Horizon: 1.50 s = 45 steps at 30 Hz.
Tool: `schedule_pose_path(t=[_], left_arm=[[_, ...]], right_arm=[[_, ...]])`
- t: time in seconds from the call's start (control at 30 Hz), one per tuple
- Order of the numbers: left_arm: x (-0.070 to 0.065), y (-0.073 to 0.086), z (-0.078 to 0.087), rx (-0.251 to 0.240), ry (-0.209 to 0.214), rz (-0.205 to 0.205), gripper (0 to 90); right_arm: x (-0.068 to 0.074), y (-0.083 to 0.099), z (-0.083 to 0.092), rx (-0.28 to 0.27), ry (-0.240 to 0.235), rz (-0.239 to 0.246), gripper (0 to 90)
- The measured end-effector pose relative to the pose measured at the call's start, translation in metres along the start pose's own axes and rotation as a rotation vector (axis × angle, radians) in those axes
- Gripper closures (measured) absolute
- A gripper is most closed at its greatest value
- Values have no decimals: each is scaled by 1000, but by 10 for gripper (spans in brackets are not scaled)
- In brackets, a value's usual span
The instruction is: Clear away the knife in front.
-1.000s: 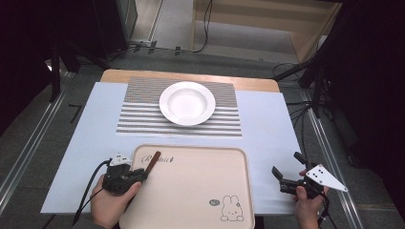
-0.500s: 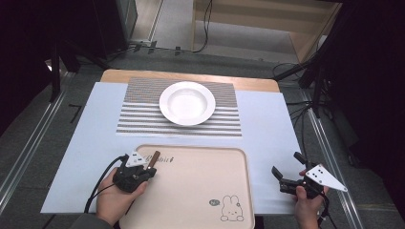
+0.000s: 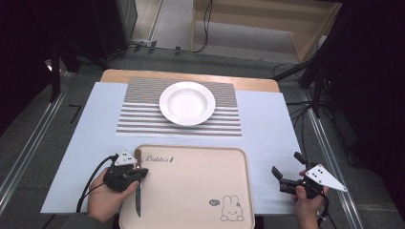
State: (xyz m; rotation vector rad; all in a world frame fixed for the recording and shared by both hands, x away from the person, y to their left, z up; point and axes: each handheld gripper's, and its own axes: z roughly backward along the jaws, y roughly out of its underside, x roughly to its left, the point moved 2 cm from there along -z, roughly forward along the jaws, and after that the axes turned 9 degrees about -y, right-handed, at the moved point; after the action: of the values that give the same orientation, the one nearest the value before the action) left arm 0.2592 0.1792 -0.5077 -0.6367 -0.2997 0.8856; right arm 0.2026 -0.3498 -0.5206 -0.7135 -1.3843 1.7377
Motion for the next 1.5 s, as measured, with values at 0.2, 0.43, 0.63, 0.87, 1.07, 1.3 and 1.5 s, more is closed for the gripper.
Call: schedule_pose_path(t=[0.2, 0.43, 0.63, 0.87, 1.07, 1.3, 1.5], left_arm=[[8, 4, 3, -7, -5, 9, 900], [9, 7, 5, -43, 30, -4, 900], [6, 2, 18, -205, 77, -2, 693], [11, 2, 27, -308, 92, 25, 446], [15, 2, 36, -375, 113, 24, 233], [19, 3, 44, -430, 130, 22, 125], [27, 5, 49, -456, 107, 50, 13]], right_arm=[[0, 0, 0, 1, 2, -4, 0], [0, 0, 0, -2, 1, -5, 0], [0, 0, 0, -2, 0, -3, 0], [0, 0, 0, -1, 0, -5, 0], [0, 0, 0, -1, 0, -5, 0], [-1, 0, 0, -2, -1, -4, 0], [0, 0, 0, -2, -1, -5, 0]])
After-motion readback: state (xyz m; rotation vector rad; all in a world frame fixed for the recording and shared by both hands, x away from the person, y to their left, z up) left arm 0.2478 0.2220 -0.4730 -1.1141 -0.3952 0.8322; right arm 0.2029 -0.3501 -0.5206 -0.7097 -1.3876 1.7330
